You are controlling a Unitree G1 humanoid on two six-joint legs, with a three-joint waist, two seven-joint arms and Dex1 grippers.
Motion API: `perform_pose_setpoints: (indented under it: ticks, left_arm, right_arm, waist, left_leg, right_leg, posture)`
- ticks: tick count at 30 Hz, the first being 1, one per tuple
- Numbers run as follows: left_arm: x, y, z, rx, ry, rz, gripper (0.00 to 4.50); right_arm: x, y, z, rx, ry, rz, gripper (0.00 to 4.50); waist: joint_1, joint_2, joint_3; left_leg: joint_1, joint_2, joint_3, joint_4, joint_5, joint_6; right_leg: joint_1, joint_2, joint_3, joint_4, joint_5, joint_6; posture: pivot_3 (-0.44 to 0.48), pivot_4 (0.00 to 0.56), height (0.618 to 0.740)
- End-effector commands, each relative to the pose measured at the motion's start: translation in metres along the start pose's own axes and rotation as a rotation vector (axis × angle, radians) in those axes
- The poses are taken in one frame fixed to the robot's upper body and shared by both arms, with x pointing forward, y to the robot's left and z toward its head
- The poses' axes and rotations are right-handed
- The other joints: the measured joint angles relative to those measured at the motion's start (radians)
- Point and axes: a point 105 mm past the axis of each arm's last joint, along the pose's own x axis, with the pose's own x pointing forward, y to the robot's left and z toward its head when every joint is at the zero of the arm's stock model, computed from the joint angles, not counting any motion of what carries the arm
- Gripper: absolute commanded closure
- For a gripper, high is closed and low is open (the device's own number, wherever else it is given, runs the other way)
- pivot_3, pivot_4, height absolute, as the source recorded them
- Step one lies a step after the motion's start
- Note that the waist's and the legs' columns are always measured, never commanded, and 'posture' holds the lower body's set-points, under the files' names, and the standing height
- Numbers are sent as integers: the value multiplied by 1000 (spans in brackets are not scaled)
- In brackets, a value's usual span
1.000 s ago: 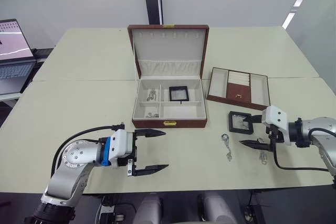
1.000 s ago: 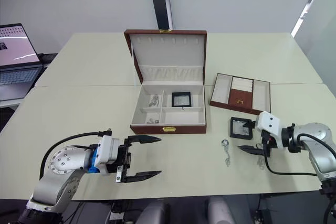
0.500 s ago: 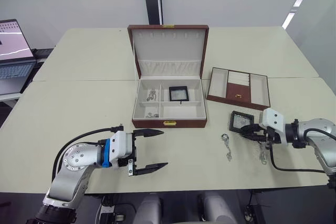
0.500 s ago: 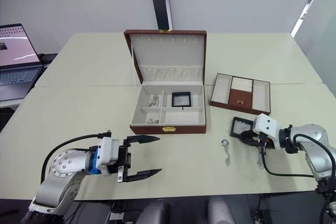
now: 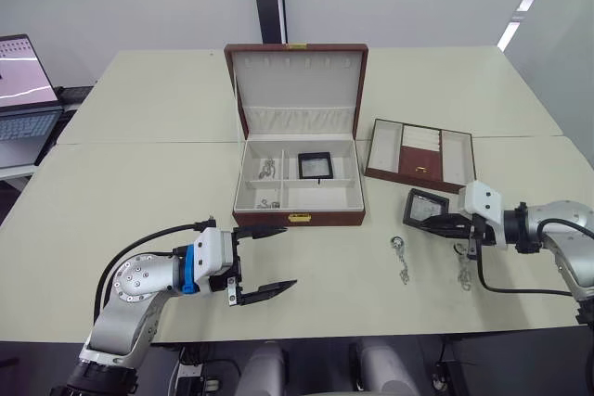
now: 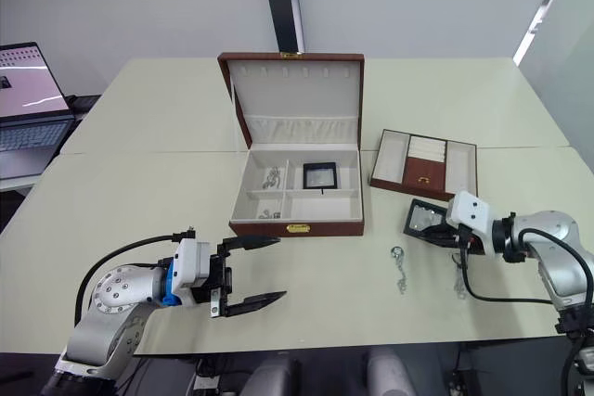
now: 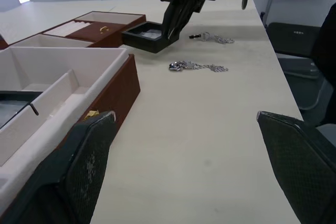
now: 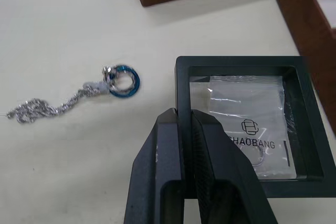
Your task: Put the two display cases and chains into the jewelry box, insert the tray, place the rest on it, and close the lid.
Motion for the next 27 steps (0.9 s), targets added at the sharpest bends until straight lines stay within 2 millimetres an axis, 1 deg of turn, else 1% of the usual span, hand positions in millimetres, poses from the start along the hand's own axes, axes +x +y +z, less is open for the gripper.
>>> perform_pose_setpoints:
  ticks: [1, 3, 4, 6, 12, 16, 19, 22, 27]
  left_arm:
    - [-4, 5, 17, 14, -41, 71, 0]
    - [-6, 5, 20, 5, -42, 108, 0]
    - [-7, 5, 20, 1, -42, 123, 0]
    - [-10, 7, 21, -10, -42, 174, 0]
    - [-20, 8, 21, -45, -44, 340, 0]
    - [-27, 5, 21, -66, -44, 431, 0]
    - [-32, 6, 22, -85, -50, 498, 0]
    - [-33, 4, 22, -94, -47, 515, 0]
    - [-37, 1, 24, -111, -46, 604, 0]
  right_arm:
    - [-11, -6, 45, -51, -97, 12, 4491]
    - [-8, -7, 61, -67, -120, 32, 4491]
    - [-7, -7, 65, -76, -122, 38, 4491]
    - [1, -4, 77, -91, -119, 85, 4491]
    - [34, -16, 111, -107, -135, 128, 4491]
    - [60, -17, 129, -146, -149, 171, 4491]
    - [75, -15, 134, -170, -141, 204, 4491]
    - [79, -14, 136, -169, -140, 222, 4491]
    - [98, -9, 136, -92, -76, 292, 4491]
  waist:
    - [0, 0, 0]
    - [1, 0, 0]
    - [2, 0, 0]
    - [2, 0, 0]
    - [0, 0, 0]
    - [2, 0, 0]
    - [4, 0, 0]
    - [7, 0, 0]
    - [0, 0, 0]
  left_leg:
    - [0, 0, 0, 0, 0, 0]
    - [0, 0, -1, 0, 0, 0]
    - [0, 0, -1, 0, 0, 0]
    - [0, 0, -1, 0, 0, 0]
    - [0, 0, -1, 0, 0, 0]
    - [-1, 0, -1, 0, 0, 0]
    - [-1, 0, -1, 0, 0, 0]
    - [-3, 0, -3, 0, 0, 0]
    - [-3, -1, -2, 0, 0, 0]
  right_leg:
    - [0, 0, 0, 0, 0, 0]
    - [0, 0, 0, 0, 0, 0]
    - [0, 0, 0, 0, 0, 0]
    - [0, 0, -1, 0, 0, 0]
    - [0, 0, -1, 0, 0, 0]
    - [-1, -2, -1, -1, 0, 0]
    - [-1, -2, -1, -1, 0, 0]
    - [-1, -3, -2, -1, 0, 0]
    - [-2, -4, -2, -1, 0, 0]
  posture:
    - [0, 150, 740]
    - [0, 150, 740]
    - [0, 150, 740]
    - [0, 150, 740]
    - [0, 150, 740]
    - [0, 150, 740]
    - [0, 150, 740]
    - [0, 150, 740]
    - [0, 150, 740]
